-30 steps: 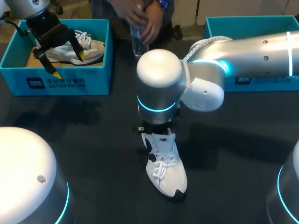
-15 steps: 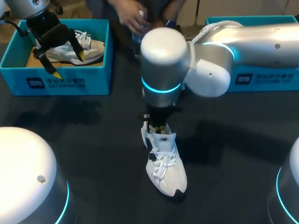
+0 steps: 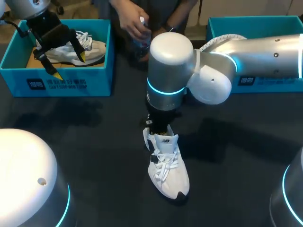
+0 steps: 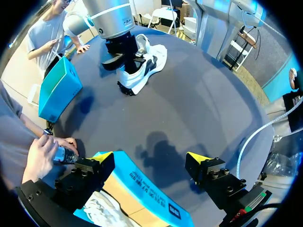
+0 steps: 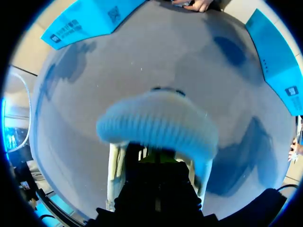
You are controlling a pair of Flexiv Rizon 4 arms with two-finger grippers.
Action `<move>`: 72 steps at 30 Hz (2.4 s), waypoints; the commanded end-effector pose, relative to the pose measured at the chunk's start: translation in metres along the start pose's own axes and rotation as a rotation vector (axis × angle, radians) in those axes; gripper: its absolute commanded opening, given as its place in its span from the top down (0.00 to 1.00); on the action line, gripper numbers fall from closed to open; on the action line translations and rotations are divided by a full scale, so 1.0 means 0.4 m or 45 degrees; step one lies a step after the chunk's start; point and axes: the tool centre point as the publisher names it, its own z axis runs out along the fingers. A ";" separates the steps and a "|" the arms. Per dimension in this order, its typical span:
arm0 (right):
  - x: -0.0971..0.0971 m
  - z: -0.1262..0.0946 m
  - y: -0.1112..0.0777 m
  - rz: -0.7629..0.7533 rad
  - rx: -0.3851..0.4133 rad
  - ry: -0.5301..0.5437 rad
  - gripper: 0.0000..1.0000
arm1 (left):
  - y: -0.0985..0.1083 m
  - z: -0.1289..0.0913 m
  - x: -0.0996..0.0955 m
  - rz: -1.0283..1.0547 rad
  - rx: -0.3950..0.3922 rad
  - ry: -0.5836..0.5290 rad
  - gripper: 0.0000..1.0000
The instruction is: Take the shoe out of the shoebox, open the shoe tongue, remove and reinsert the insole, then place the shoe into the shoebox
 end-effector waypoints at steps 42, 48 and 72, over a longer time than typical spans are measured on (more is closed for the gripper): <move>-0.020 -0.104 -0.083 -0.020 0.086 -0.117 1.00 | 0.001 0.000 0.000 0.001 -0.002 0.002 0.00; -0.037 -0.110 -0.088 -0.023 0.129 -0.096 1.00 | 0.001 0.000 0.000 0.001 -0.002 0.002 0.00; -0.006 -0.119 -0.106 -0.027 0.218 -0.070 0.00 | 0.001 0.000 0.000 0.001 -0.002 0.002 0.00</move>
